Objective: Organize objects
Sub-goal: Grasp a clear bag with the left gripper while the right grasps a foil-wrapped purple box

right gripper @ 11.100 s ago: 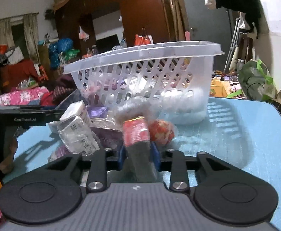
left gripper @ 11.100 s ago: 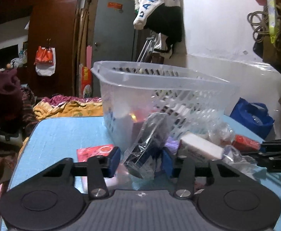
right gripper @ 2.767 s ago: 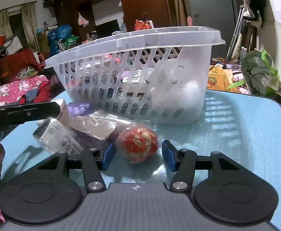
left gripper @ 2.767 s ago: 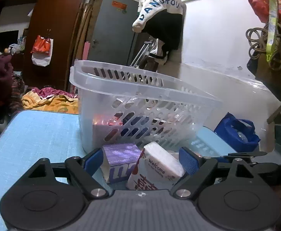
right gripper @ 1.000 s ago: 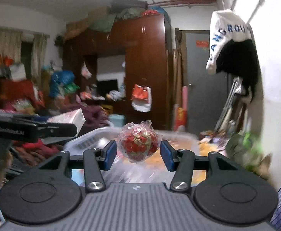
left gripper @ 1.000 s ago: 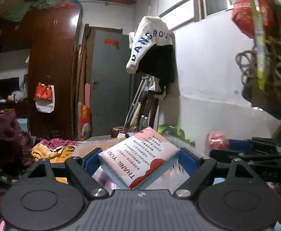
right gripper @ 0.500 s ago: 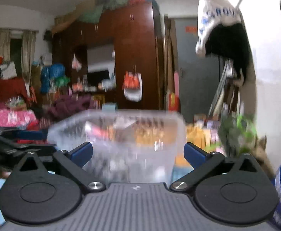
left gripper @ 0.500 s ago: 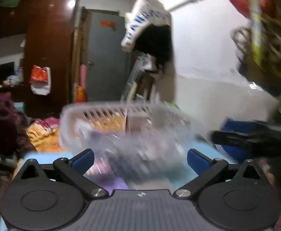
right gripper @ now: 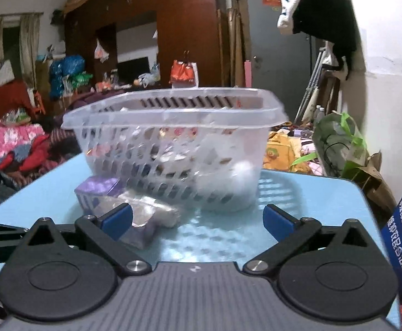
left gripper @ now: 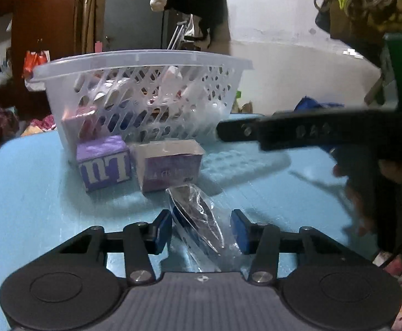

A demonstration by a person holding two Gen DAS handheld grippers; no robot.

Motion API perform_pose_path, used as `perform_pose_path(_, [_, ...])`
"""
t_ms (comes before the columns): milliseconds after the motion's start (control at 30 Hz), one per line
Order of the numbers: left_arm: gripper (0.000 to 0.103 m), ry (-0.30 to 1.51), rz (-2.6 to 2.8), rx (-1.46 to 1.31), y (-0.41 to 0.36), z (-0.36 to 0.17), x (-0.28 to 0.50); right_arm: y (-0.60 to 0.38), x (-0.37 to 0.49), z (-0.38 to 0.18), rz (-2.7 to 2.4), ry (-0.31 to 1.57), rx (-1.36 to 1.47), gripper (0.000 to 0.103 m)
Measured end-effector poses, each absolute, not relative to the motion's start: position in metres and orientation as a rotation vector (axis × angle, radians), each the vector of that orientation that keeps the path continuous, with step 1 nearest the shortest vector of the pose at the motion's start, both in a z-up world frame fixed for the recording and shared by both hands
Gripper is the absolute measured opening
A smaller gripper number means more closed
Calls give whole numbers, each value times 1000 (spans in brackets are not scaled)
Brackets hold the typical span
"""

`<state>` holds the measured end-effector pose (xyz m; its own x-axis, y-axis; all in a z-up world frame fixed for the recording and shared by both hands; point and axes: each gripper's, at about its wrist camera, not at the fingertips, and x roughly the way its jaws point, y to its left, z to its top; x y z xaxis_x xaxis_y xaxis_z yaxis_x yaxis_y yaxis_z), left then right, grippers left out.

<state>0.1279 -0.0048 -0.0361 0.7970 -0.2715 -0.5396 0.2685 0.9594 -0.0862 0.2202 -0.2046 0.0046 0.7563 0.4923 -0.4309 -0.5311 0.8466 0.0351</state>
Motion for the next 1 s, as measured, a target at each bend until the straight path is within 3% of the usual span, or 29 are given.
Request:
perform_pose_path(433, [46, 528, -116, -57, 69, -38, 107, -145, 225, -20, 643, 583, -48, 101])
perform_pose_path(633, [46, 515, -124, -67, 75, -41, 108, -137, 223, -19, 612, 582, -77, 89])
perform_pose_path(800, [46, 511, -130, -73, 74, -42, 110, -138, 223, -21, 615, 585, -66, 72])
perform_pose_path(1000, [46, 497, -135, -74, 75, -43, 108, -144, 216, -20, 596, 549, -70, 69])
